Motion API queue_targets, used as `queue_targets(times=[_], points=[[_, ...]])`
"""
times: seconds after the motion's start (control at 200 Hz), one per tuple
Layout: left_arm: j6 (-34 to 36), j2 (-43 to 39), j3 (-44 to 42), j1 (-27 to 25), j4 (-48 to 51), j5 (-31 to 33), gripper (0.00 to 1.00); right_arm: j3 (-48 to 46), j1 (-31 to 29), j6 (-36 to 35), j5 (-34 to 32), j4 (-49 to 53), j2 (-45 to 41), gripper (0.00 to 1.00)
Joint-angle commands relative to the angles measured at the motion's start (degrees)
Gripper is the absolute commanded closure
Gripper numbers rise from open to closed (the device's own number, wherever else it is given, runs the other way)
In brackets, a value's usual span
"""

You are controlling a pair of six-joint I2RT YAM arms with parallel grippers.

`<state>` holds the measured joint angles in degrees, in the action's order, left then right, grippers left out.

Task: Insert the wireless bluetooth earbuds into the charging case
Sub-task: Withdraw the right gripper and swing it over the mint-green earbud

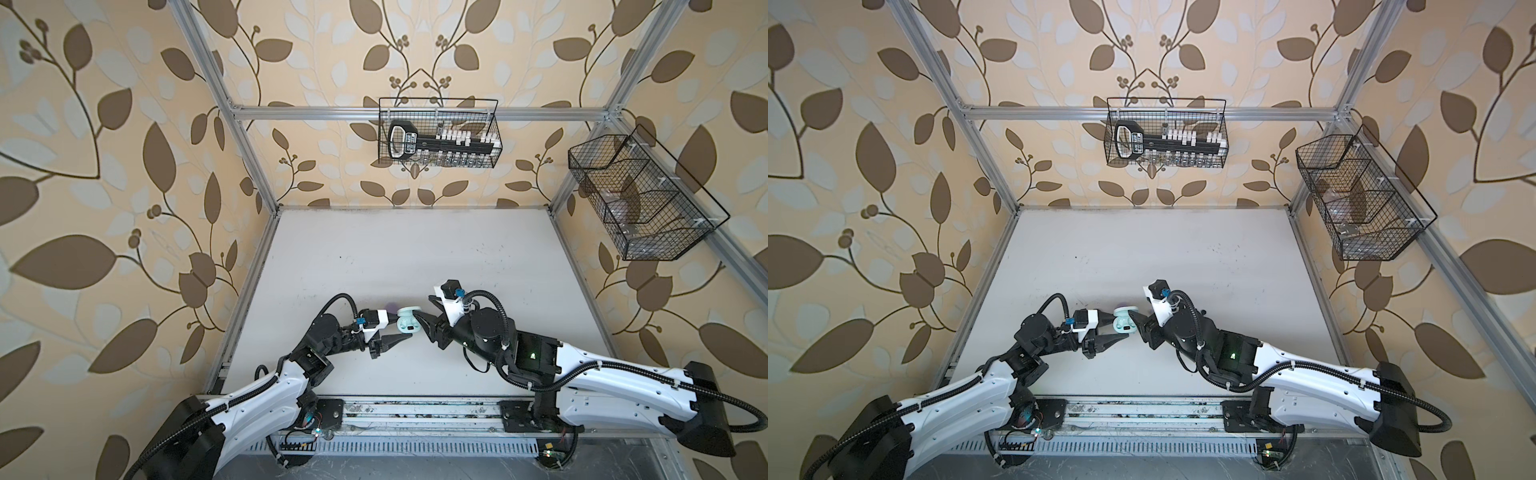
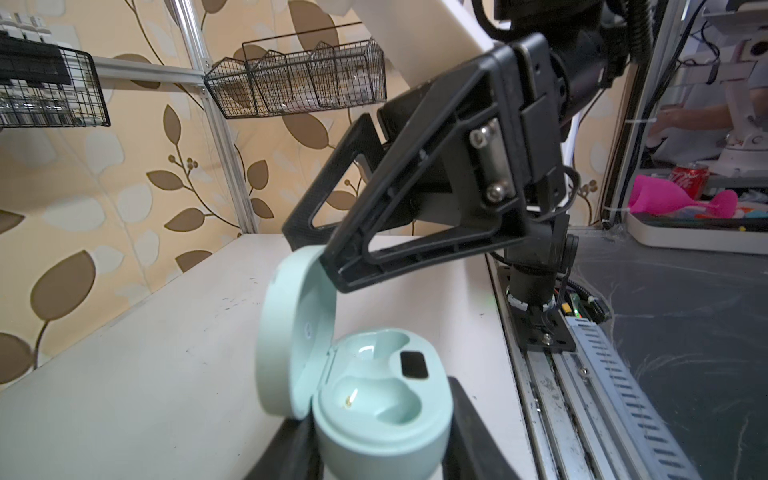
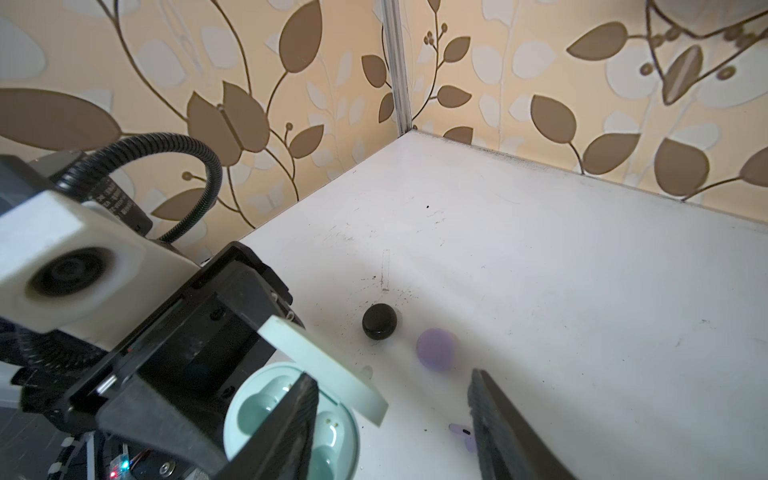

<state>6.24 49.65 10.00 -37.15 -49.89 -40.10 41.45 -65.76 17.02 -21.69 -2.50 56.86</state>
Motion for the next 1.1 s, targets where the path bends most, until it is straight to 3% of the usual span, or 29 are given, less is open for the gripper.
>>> queue_targets(times=[0.0,0.23,0.46,0.58,0.77,0.95,1.095], points=[[-7.1,2.2,0.5,-0.3,-9.4,-1.1,1.00,3.3,0.5,3.0,-2.0,2.1,-0.5,0.40],[-18.1,6.9,-0.9,-0.2,-21.7,3.4,1.00,6.9,0.5,6.2,-1.3,5.5,-0.4,0.40],[-22.7,6.0,-2.3,-0.2,-21.5,5.6,1.00,11.6,0.4,7.8,-1.3,10.5,-0.8,0.40],[-24.4,0.4,-4.6,-0.2,-15.5,8.8,1.00,12.4,-0.2,11.2,-5.1,15.8,-2.9,0.41],[-21.3,-15.0,-5.8,0.2,3.5,20.8,1.00,3.6,-3.7,22.3,-11.0,17.8,-6.6,0.45],[-27.0,-17.0,-9.5,7.7,0.2,23.3,1.00,-6.4,-5.9,30.6,-9.5,10.8,-4.2,0.44],[-29.3,-14.5,-9.9,10.2,-3.4,22.5,1.00,-7.5,-6.1,32.8,-5.8,4.8,6.4,0.44]])
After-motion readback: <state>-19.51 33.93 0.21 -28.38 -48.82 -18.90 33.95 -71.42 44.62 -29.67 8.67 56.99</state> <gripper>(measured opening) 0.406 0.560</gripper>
